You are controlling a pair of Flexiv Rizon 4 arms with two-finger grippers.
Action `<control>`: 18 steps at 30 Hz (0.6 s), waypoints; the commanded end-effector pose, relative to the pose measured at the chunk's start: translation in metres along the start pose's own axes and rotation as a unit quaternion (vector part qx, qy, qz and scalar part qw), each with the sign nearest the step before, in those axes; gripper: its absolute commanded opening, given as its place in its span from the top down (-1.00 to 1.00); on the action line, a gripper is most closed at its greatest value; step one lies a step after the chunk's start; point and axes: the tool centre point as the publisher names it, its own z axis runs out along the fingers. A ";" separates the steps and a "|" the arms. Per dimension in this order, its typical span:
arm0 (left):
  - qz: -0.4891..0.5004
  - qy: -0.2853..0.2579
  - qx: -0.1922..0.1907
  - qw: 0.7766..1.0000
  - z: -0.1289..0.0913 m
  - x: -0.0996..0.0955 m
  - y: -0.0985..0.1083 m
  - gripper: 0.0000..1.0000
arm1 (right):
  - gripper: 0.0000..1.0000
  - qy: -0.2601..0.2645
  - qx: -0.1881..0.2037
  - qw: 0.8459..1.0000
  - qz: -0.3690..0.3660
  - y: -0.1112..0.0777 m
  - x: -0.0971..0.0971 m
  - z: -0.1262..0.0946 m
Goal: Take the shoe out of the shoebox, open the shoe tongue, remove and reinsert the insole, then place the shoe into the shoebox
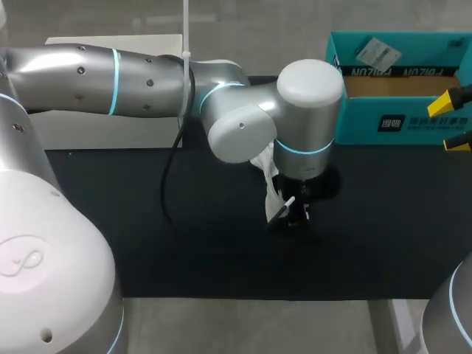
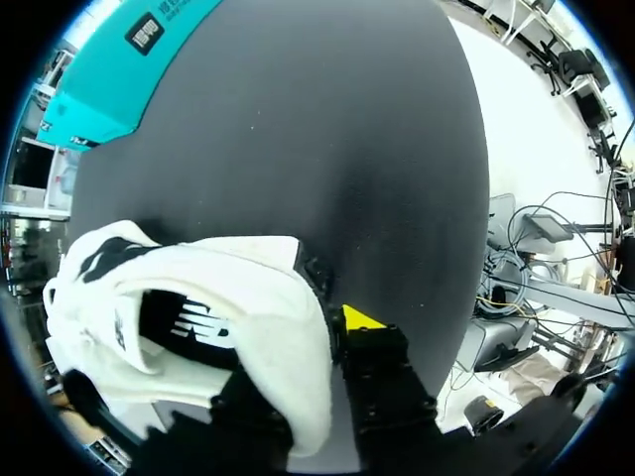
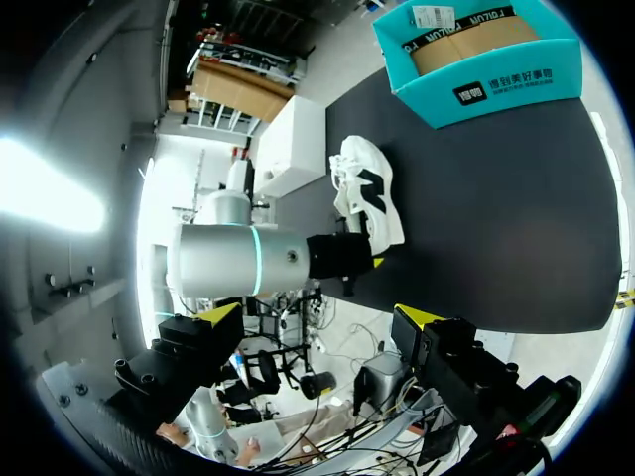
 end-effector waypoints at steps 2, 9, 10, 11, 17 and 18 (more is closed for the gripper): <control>0.017 0.004 0.027 0.999 -0.037 0.009 0.011 1.00 | -1.00 -0.001 0.000 1.000 0.001 0.000 0.000 0.000; 0.046 0.011 0.023 0.999 -0.069 0.014 0.010 1.00 | -1.00 -0.001 0.000 1.000 0.001 0.000 0.000 0.000; 0.046 0.011 0.023 0.999 -0.069 0.014 0.010 1.00 | -1.00 -0.001 0.000 1.000 0.001 0.000 0.000 0.000; 0.046 0.011 0.023 0.999 -0.069 0.014 0.010 1.00 | -1.00 -0.001 0.000 1.000 0.001 0.000 0.000 0.000; 0.046 0.011 0.023 0.999 -0.069 0.014 0.010 1.00 | -1.00 -0.001 0.000 1.000 0.001 0.000 0.000 0.000; 0.046 0.011 0.023 0.999 -0.069 0.014 0.010 1.00 | -1.00 -0.001 0.000 1.000 0.001 0.000 0.000 0.000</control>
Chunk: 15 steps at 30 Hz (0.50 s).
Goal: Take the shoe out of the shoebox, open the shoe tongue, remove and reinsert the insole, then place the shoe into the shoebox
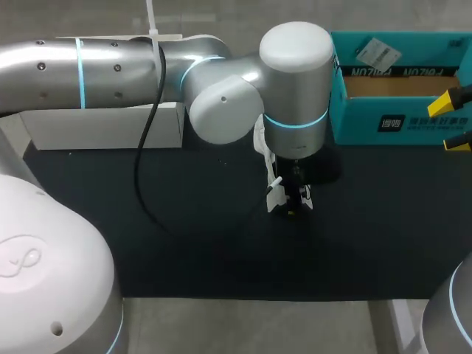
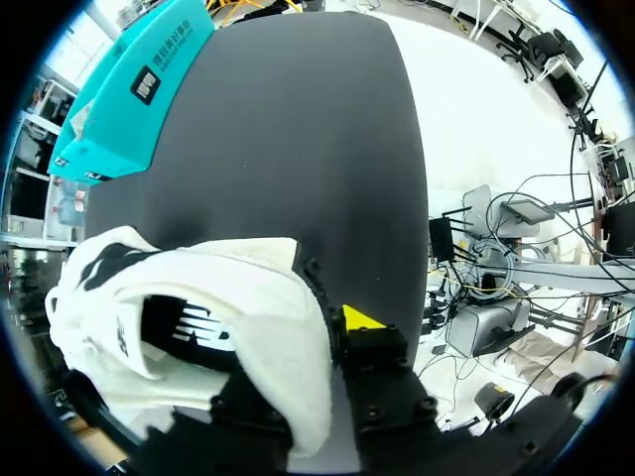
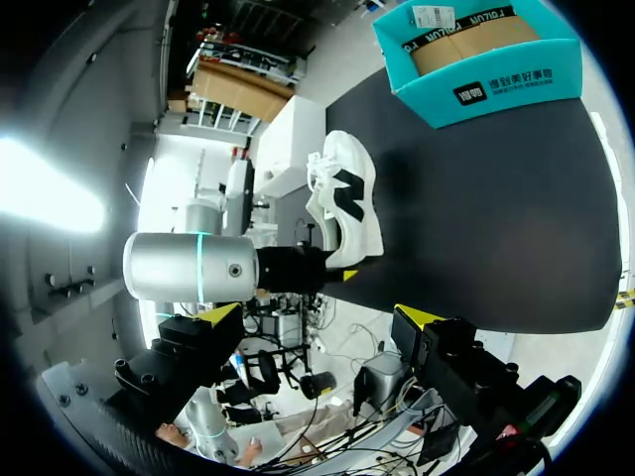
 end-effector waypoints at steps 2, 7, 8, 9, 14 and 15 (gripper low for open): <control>0.000 -0.001 0.000 1.000 -0.002 0.000 0.000 1.00 | -1.00 -0.001 0.000 1.000 0.001 0.000 0.000 0.001; 0.011 0.017 -0.038 0.999 -0.019 0.000 -0.002 1.00 | -1.00 -0.001 0.000 1.000 0.001 0.000 0.000 0.001; 0.015 0.026 -0.032 0.999 -0.032 -0.001 -0.003 1.00 | -1.00 -0.001 0.000 1.000 0.001 0.000 0.000 0.001; 0.022 0.033 -0.044 0.998 -0.044 -0.003 -0.005 1.00 | -1.00 -0.001 0.000 1.000 0.001 0.000 0.000 0.001; 0.075 0.056 -0.073 0.993 -0.101 -0.001 -0.011 1.00 | -1.00 -0.001 0.000 1.000 0.001 0.000 0.000 0.001; 0.080 0.057 -0.068 0.993 -0.111 0.000 -0.011 1.00 | -1.00 -0.001 0.000 1.000 0.001 0.000 0.000 0.001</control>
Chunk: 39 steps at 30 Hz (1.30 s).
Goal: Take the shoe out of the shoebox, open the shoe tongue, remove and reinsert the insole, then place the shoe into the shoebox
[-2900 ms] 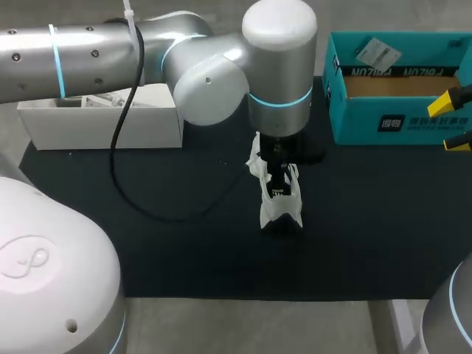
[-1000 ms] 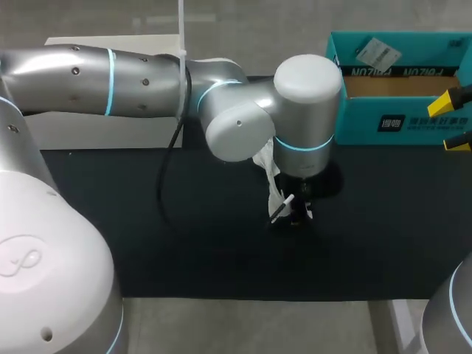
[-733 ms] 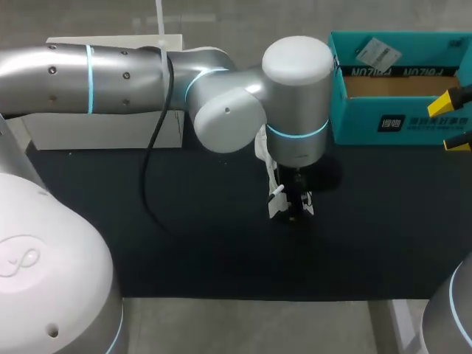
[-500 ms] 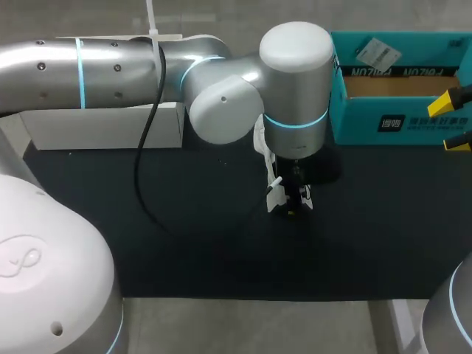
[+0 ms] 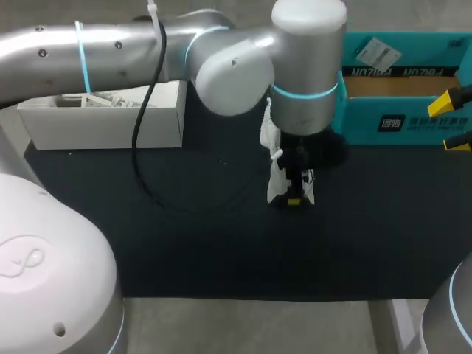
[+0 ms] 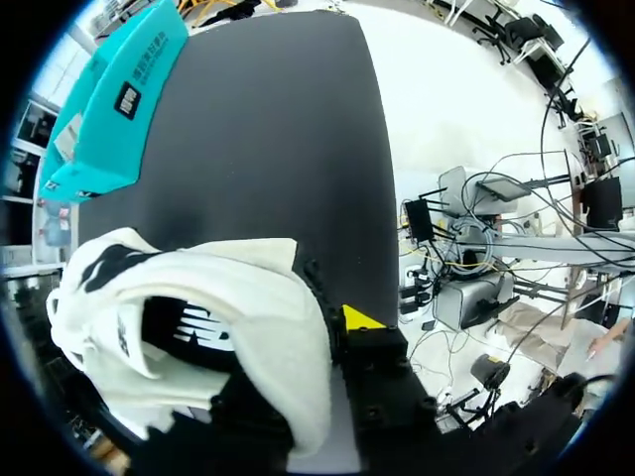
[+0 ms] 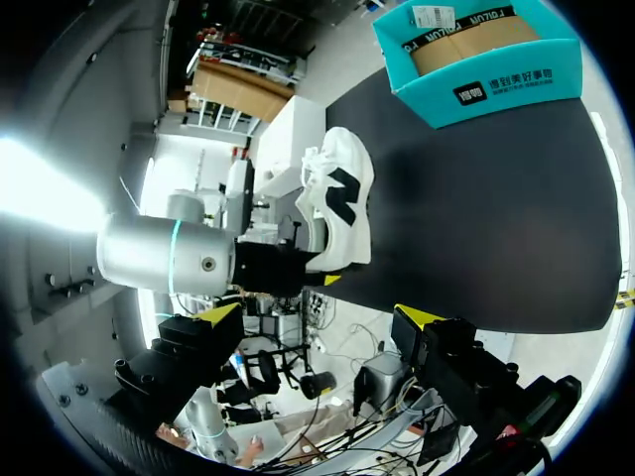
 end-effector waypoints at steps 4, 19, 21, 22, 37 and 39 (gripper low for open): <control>0.034 -0.002 -0.060 0.998 -0.095 0.010 -0.001 1.00 | -1.00 -0.001 -0.001 1.000 0.001 0.000 0.000 0.000; 0.018 -0.082 -0.049 0.995 -0.205 0.012 0.026 1.00 | -1.00 -0.001 -0.001 1.000 0.001 0.000 0.000 0.000; 0.023 -0.084 -0.042 0.995 -0.211 0.009 0.029 1.00 | -1.00 -0.001 -0.001 1.000 0.001 0.000 0.000 0.000; 0.024 -0.083 -0.043 0.995 -0.214 0.008 0.030 1.00 | -1.00 -0.001 -0.001 1.000 0.001 0.000 0.000 0.000; 0.047 -0.069 -0.040 0.996 -0.220 0.006 0.028 1.00 | -1.00 -0.001 -0.001 1.000 0.001 0.000 0.000 0.000; 0.047 -0.069 -0.040 0.996 -0.220 0.006 0.028 1.00 | -1.00 -0.001 -0.001 1.000 0.001 0.000 0.000 0.000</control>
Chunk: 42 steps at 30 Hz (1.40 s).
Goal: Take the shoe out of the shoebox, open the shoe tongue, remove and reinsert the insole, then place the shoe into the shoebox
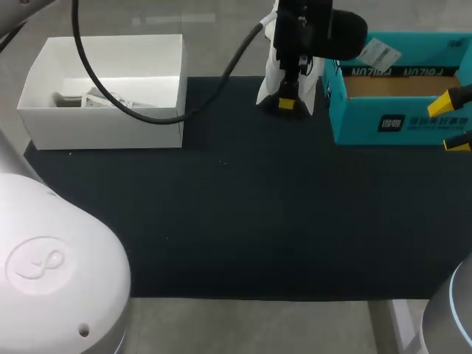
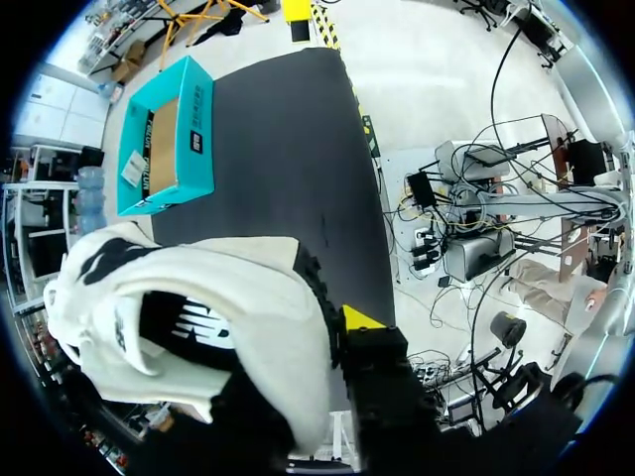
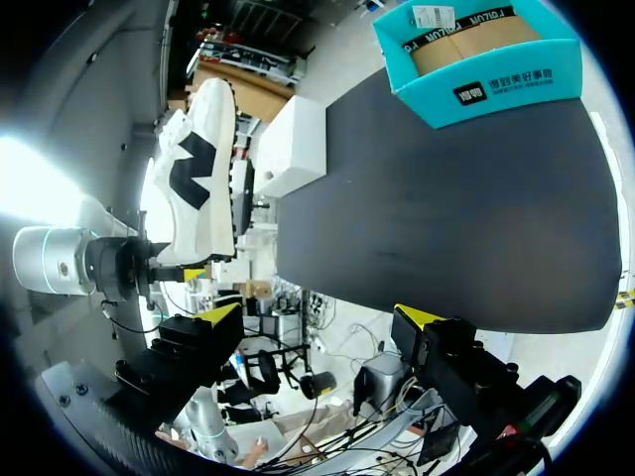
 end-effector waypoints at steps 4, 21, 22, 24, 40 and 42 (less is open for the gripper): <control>0.000 0.000 0.001 1.000 -0.002 0.000 0.001 1.00 | -1.00 -0.001 0.000 1.000 0.001 0.000 0.000 0.001; 0.022 0.040 0.021 0.999 -0.001 -0.048 0.082 1.00 | -1.00 -0.001 0.000 1.000 0.001 0.000 0.000 0.001; 0.026 0.046 0.022 0.998 -0.001 -0.050 0.089 1.00 | -1.00 -0.001 0.000 1.000 0.001 0.000 0.000 0.001; 0.020 0.045 0.023 0.999 -0.001 -0.056 0.106 1.00 | -1.00 -0.001 0.000 1.000 0.001 0.000 0.000 0.001; 0.050 0.058 0.044 0.996 0.006 -0.109 0.227 1.00 | -1.00 -0.001 0.000 1.000 0.001 0.000 0.000 0.001; 0.037 0.047 0.045 0.997 0.007 -0.113 0.239 1.00 | -1.00 -0.001 0.000 1.000 0.001 0.000 0.000 0.001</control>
